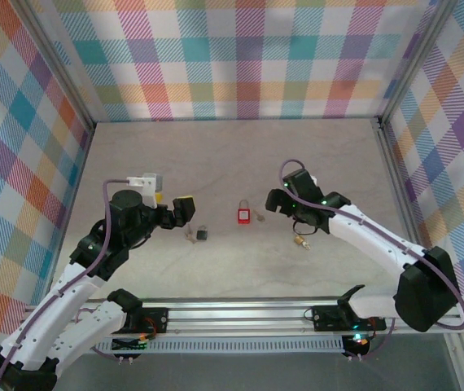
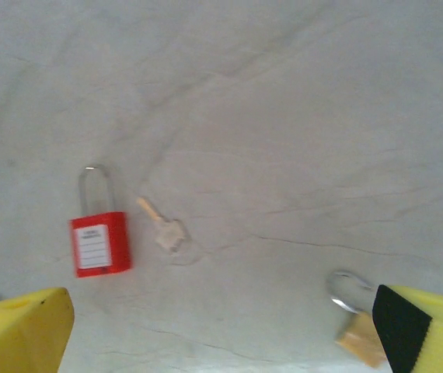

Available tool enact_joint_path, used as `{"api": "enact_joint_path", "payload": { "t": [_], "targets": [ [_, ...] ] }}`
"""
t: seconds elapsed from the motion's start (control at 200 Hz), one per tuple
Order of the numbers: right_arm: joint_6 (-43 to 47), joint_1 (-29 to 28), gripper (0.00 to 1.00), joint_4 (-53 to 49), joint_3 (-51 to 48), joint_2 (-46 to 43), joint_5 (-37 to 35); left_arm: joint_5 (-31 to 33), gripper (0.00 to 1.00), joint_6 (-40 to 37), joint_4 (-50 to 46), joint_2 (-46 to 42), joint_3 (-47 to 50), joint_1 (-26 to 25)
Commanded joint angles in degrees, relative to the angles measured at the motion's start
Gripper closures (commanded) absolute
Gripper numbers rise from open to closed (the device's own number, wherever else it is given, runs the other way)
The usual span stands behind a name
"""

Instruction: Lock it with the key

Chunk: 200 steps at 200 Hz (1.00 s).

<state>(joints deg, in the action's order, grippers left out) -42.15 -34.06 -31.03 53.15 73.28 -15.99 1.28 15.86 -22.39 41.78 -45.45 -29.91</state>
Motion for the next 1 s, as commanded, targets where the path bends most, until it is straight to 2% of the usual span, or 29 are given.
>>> {"api": "enact_joint_path", "payload": {
  "t": [0.0,0.35,0.52,0.605,0.995],
  "targets": [
    [4.5,0.6,0.01,-8.0,-0.7,-2.6,-2.1,-0.8,0.0,1.1,1.3,0.1,0.5,0.0],
    [7.8,1.2,0.01,-14.2,-2.9,-6.4,-1.2,-0.4,0.0,1.0,0.3,0.8,0.0,0.0],
    [10.3,1.8,0.01,-13.0,-4.9,-6.2,4.0,0.1,0.0,1.4,0.0,1.2,-0.2,0.0],
    [11.7,2.0,0.01,-11.7,-5.6,-5.7,6.7,0.6,0.0,1.4,0.0,0.9,-0.1,0.0],
    [13.4,2.1,0.01,-10.8,-6.7,0.9,6.8,1.3,0.0,1.2,0.0,0.8,0.2,0.0]
  ]
}}
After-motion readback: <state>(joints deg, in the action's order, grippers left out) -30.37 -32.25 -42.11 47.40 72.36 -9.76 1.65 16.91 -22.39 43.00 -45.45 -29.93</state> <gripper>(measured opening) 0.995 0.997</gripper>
